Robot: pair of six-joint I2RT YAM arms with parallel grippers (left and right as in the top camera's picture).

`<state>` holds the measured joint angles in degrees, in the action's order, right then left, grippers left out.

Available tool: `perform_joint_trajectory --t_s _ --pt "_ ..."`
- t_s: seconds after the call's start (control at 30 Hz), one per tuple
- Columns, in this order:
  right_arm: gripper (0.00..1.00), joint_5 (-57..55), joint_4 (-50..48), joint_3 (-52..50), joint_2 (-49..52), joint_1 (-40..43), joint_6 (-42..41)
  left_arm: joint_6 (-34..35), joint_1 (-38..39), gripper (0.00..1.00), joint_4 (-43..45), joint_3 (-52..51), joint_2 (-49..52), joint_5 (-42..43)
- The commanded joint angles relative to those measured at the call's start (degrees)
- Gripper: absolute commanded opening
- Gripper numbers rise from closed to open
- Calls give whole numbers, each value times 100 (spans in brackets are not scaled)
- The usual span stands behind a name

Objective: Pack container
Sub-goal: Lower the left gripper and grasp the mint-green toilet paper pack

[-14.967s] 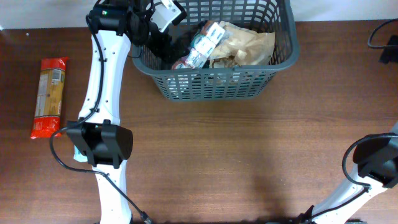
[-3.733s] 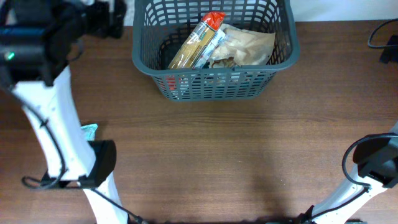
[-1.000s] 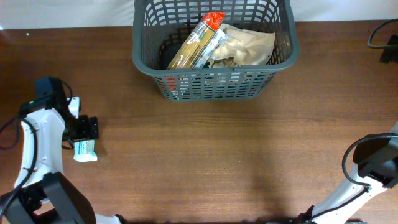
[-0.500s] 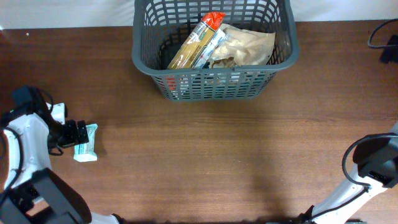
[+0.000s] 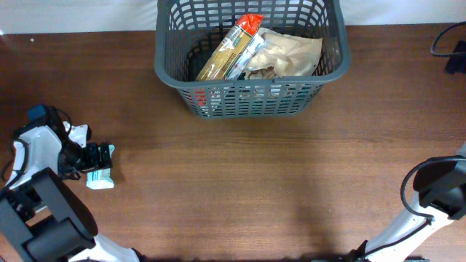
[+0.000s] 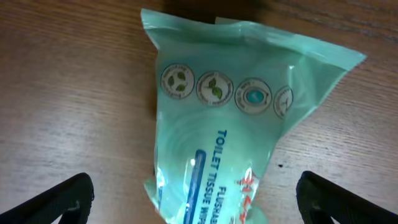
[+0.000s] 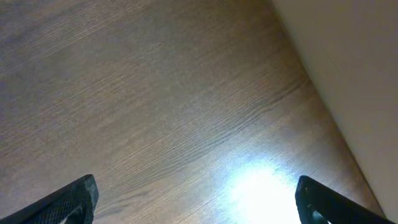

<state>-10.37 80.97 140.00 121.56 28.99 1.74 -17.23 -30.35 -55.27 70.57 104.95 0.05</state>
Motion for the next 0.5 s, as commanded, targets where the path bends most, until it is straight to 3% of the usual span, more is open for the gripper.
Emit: perform_joint_trajectory --t_s 0.0,0.47 --pt "99 11 -2 31 -127 -9 -33 -157 -9 99 39 -26 153 129" --pt "99 11 0 31 -127 -9 -33 -155 -9 99 105 -26 533 131"
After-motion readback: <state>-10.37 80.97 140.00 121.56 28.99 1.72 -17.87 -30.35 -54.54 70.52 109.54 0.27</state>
